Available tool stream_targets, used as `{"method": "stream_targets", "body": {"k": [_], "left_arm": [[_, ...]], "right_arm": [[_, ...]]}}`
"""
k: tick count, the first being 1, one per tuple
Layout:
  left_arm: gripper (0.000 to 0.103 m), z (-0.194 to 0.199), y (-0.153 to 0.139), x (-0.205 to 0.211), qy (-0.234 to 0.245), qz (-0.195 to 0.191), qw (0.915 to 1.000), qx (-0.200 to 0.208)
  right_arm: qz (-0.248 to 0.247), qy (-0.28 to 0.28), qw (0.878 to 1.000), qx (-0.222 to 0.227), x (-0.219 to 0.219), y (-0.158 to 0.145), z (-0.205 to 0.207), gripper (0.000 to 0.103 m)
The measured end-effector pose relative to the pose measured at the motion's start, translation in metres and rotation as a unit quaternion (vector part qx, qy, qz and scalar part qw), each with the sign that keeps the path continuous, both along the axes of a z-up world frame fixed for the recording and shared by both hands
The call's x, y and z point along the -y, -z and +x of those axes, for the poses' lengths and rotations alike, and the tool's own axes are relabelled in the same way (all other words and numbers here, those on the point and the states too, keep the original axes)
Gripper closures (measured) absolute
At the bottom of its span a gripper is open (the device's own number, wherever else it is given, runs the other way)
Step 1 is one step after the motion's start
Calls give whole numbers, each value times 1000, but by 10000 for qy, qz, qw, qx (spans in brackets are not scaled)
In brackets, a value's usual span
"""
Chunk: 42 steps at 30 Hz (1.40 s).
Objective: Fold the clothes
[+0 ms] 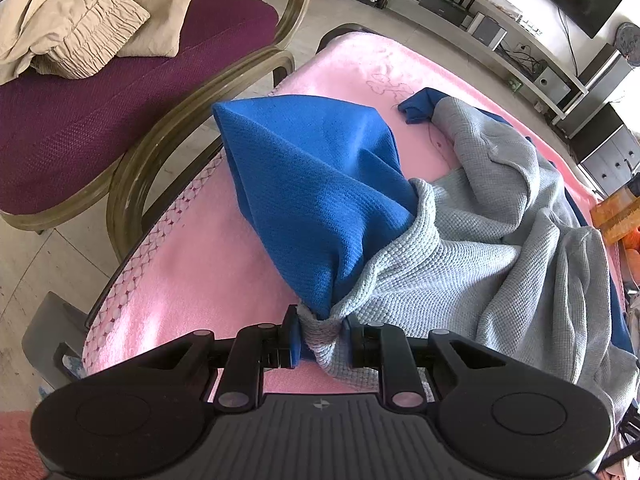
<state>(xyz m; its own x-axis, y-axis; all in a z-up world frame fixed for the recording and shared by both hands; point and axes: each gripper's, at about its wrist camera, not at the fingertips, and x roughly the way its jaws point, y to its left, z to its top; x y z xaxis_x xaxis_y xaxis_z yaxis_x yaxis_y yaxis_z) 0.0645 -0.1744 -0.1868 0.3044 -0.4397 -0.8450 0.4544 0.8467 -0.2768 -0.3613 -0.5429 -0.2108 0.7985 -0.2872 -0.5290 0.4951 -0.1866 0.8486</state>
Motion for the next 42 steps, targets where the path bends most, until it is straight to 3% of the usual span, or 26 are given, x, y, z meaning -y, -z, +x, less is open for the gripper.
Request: {"method": "stream_targets", "body": {"k": [3,7,9,11,15,18,20,21,22,28,31,34,42], "left_arm": [[83,-1,0,1,10,6,10000,12],[83,0,1,-1,8,-42,10000,-20],[83,1,0,-4,22,-170,9998,-114],[83,-1,-1,-8,72,-328,9992,-220],[72,-4,2,-13,102,-535,9974,-465],[72,-2,9,-9,62,-616,9956,-700],[74,-4,5,-6,131,-773,9952,-593],[86,-5,2,-5,175,-861,9948,-514],[92,-7,-1,-3,218,-950,9943,-434],[91,-18,-27,-18,372,-1904,9810,-44],[88,-14,-15,-16,225,-1565,9873,-165],[76,-10,-5,-14,106,-1252,9916,-292],[75,2,20,5,-20,-939,9937,-614]], "right_arm": [[-126,-101,9999,40,7,0,6,74],[-235,-137,9992,-295,11,-2,26,74],[-375,-9,9976,-586,7,-7,34,96],[-468,64,9963,-715,3,-12,38,96],[-585,188,9960,-643,-1,-20,37,96],[-464,253,9970,-569,1,-17,31,96],[-455,212,9969,-605,1,-16,33,96],[-469,185,9967,-628,1,-16,34,96],[-485,162,9966,-648,1,-17,35,96],[-388,162,9973,-608,3,-14,30,96],[-328,141,9977,-580,4,-11,27,96],[-354,76,9977,-576,5,-12,28,95],[-499,-80,9969,-601,5,-15,34,94]]}}
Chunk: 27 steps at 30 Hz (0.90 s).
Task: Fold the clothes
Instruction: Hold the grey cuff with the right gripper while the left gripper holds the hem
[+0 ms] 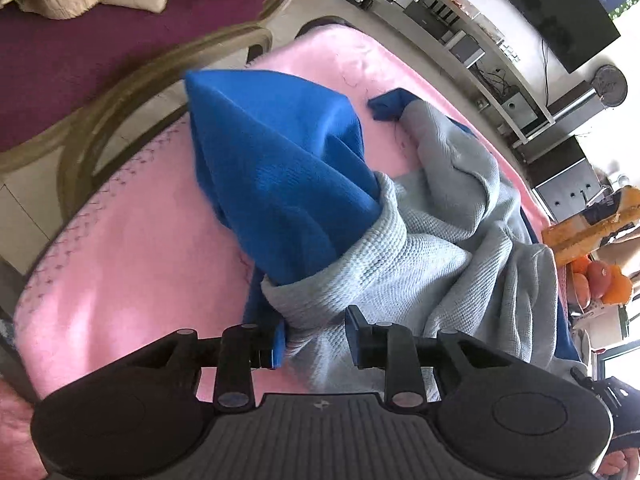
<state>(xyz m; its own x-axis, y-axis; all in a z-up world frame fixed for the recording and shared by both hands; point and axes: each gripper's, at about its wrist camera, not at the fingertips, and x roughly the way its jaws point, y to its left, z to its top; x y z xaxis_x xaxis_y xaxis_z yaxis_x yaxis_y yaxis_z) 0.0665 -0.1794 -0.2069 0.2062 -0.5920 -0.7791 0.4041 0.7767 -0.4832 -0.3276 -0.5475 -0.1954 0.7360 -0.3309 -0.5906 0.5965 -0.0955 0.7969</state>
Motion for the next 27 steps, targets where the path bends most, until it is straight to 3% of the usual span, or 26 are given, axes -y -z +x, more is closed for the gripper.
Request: {"method": "stream_targets", "body": {"k": [4,9,10,15,22,27], "left_arm": [[72,-3,1,4,33,134,9998,158],[72,5,4,-8,-167,-50,9998,-67],[76,6,2,-10,-207,-92,9997,-68],[85,3,-11,-25,-309,-448,9985,37],[87,2,-27,-41,-480,-956,9943,30],[89,-7,-52,-18,-75,-1439,9881,540]], "right_arm": [[4,-20,10000,-25,1,1,-1,94],[25,-36,9999,-108,2,3,-4,93],[41,-35,9999,-118,3,4,-5,93],[109,-27,9999,-131,4,7,-11,92],[139,-21,9998,-172,4,8,-12,91],[112,-33,9998,-181,4,6,-11,91]]}}
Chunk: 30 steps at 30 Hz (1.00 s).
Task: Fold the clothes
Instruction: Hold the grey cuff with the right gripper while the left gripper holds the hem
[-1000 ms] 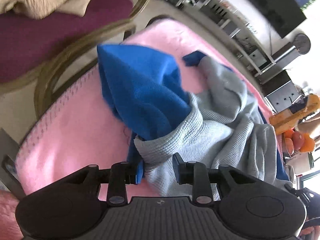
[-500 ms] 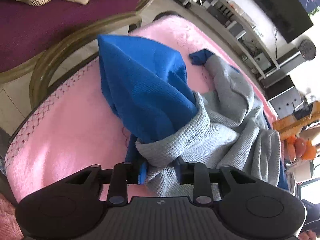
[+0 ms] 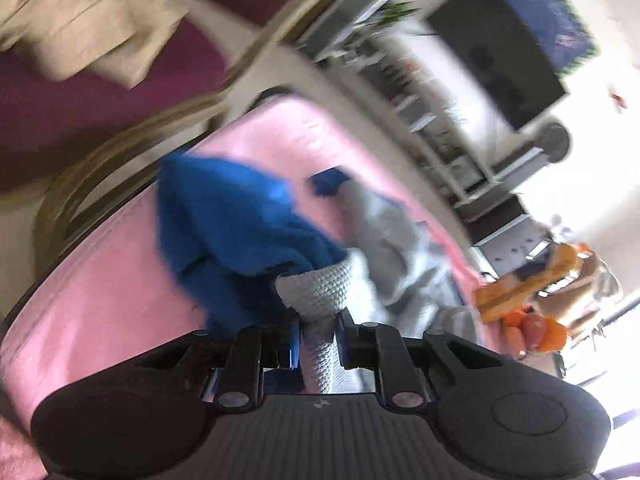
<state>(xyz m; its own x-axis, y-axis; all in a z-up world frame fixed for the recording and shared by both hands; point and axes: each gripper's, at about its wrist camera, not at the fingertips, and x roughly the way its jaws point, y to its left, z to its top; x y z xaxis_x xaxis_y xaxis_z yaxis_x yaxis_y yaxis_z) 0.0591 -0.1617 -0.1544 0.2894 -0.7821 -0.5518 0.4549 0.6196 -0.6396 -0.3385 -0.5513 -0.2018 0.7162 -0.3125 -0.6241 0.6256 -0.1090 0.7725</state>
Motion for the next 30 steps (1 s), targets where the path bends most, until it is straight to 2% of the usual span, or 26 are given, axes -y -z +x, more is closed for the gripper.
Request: {"method": "stream_targets", "body": {"k": [4,7,10,11,12,13,17,22,26,27,28,30], "left_arm": [[86,0,-9,40,332,-147,9993,79],[81,-5,-7,81,724,130,9969,268],[77,-8,1,101,921,560,9938,267],[74,-7,5,99,882,659,9938,181],[66,-5,9,92,796,732,9941,56],[62,-1,11,85,666,784,9947,-72],[62,13,13,60,273,826,9955,-368],[62,14,15,80,499,1125,9920,-264],[71,15,20,92,653,1373,9881,-228],[87,16,23,92,656,1424,9873,-270],[95,16,22,90,635,1478,9866,-259],[97,13,19,85,572,1610,9851,-196]], "right_arm": [[-36,-13,10000,-58,0,-1,3,91],[-41,-1,9999,-107,0,-1,5,91],[-53,-20,9999,-132,0,-2,6,91],[-57,-26,9999,-140,0,-2,6,91],[-57,-32,9999,-143,1,-2,6,91],[-44,-38,9999,-131,1,-2,6,91],[-62,-74,9999,-142,1,-3,7,90],[-129,-152,9996,-193,0,-6,10,90],[-98,-153,9996,-206,1,-4,9,90],[-103,-170,9996,-208,1,-4,8,89],[-107,-186,9995,-210,2,-4,8,88],[-102,-201,9996,-193,3,-4,8,76]]}}
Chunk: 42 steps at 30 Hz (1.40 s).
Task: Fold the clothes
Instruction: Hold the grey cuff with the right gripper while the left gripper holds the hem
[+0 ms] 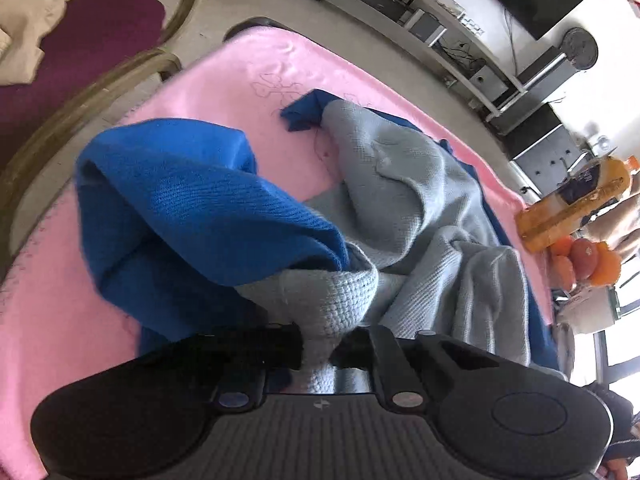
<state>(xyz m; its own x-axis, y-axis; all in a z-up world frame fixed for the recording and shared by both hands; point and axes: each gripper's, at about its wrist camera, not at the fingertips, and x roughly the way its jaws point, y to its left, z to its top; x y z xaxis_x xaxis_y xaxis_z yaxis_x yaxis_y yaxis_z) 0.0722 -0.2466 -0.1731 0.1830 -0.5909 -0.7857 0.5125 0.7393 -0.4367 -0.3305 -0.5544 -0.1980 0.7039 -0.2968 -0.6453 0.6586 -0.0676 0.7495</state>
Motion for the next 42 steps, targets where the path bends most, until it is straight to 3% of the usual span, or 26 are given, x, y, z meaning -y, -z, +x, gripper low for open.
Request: {"method": "stream_targets", "body": {"k": [5,10,12,15,18,20,24,26,30,35,40,42], "left_arm": [[98,-2,-9,-29,-186,188,9995,153],[95,6,10,-59,-727,146,9972,-41],[95,5,12,-62,-817,185,9965,12],[95,0,8,-58,-713,250,9969,241],[95,-7,8,-53,-569,323,9967,481],[96,-9,8,-52,-520,331,9967,525],[95,-7,11,-52,-524,307,9970,483],[95,-7,12,-53,-515,299,9971,475],[95,-7,12,-51,-513,306,9970,497],[95,-8,12,-50,-511,337,9968,513],[95,-7,14,-51,-520,346,9969,479],[95,-5,15,-52,-526,343,9971,435]], "right_arm": [[51,5,9999,118,2,1,-1,66],[243,169,9969,723,0,3,-12,62],[-6,-116,9952,969,-4,-7,-10,70],[-588,-707,9876,1271,-12,-27,0,70],[-922,-1134,9813,1253,-18,-37,25,70],[-932,-1506,9784,1066,-22,-37,49,70],[-890,-2078,9739,188,-35,-32,86,70],[-928,-1835,9786,-111,-36,-30,80,70],[-992,-1185,9879,-149,-32,-38,42,70],[-837,-751,9927,-428,-23,-29,15,71],[-337,-492,9951,-791,-6,-3,19,71],[-339,-432,9939,-954,-6,1,25,77]]}}
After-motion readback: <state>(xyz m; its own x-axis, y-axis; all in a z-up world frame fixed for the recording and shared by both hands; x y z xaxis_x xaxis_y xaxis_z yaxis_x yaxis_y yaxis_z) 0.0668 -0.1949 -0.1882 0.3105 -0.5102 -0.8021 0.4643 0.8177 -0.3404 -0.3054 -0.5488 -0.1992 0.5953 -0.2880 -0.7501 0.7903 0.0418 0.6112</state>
